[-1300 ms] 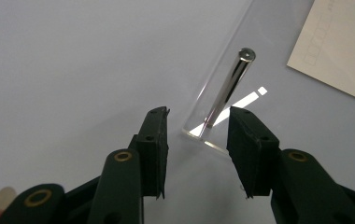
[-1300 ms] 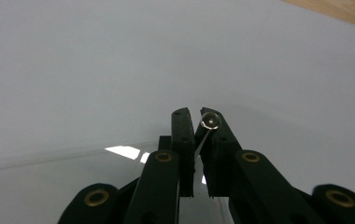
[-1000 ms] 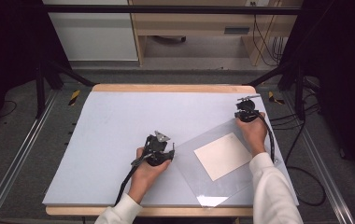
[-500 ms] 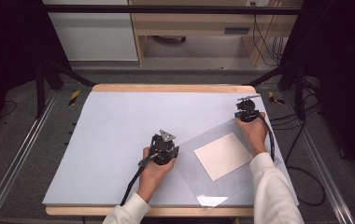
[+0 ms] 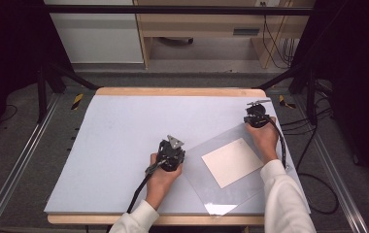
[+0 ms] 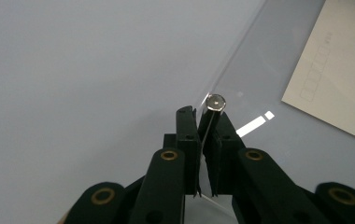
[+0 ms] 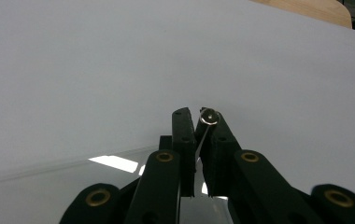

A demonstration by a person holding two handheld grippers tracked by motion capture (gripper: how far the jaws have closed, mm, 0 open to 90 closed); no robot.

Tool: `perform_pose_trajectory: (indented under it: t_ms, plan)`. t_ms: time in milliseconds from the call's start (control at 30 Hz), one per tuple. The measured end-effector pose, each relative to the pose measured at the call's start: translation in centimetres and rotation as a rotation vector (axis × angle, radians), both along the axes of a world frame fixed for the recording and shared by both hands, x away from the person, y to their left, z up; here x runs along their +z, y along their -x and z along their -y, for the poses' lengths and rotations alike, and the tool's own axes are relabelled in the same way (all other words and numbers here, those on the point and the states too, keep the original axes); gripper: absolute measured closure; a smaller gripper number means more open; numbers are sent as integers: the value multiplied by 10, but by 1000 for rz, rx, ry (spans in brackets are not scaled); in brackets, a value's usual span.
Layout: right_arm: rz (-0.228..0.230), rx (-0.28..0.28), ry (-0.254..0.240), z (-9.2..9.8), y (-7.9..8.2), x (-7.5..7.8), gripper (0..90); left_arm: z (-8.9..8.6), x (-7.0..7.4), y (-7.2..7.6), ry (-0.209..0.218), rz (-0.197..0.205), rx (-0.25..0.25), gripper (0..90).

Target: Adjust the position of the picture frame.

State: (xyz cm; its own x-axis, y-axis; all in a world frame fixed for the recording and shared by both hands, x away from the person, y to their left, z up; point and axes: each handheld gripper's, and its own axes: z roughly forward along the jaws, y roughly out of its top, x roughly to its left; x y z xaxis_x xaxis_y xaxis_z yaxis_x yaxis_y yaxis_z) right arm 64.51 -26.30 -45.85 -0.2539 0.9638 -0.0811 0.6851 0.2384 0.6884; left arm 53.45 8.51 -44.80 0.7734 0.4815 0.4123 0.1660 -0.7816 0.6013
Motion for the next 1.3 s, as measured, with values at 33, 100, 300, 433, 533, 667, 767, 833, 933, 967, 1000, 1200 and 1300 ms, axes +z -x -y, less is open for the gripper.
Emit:
perform_pose_trajectory:
  t_ms: [33, 100, 300, 433, 533, 667, 767, 833, 933, 967, 1000, 1200, 1300]
  plan:
    - [6, 1, 1, 0, 0, 0, 846, 0, 0, 0, -1, -2, -1, 837]
    - [15, 4, 3, 0, 1, -1, 845, -1, 0, -1, -1, -2, -8, 837]
    - [-3, -1, 2, 1, 1, -6, 810, -1, 0, -1, 6, -6, -7, 835]
    - [1, 2, -10, 1, 2, -8, 851, -1, 0, -1, 6, -6, -5, 837]
    - [-6, 6, -4, 1, 2, -6, 855, 1, 0, 1, 1, 1, 5, 842]
    - [-6, 9, 4, 1, 3, -2, 856, -1, 0, -1, 0, 1, -12, 844]
    - [-24, 15, 14, 3, 6, 6, 857, -2, 4, -2, 28, -13, 11, 844]
    - [-31, 10, 10, 4, 9, 10, 857, -3, 10, -2, 17, -11, 7, 844]
    - [-31, 12, 7, 3, 15, 20, 857, -9, 19, -6, -13, -4, -31, 841]
    - [-34, 12, 9, 1, 17, 23, 857, -12, 21, -7, -18, -4, -40, 840]
    - [-34, 12, 9, 1, 17, 23, 857, -12, 21, -7, -18, -4, -40, 839]
    - [-68, 28, 43, -16, 33, 46, 857, -35, 37, -12, -30, -16, -53, 835]
    - [-78, 35, 62, -26, 38, 56, 857, -44, 40, -16, -25, -24, -73, 830]
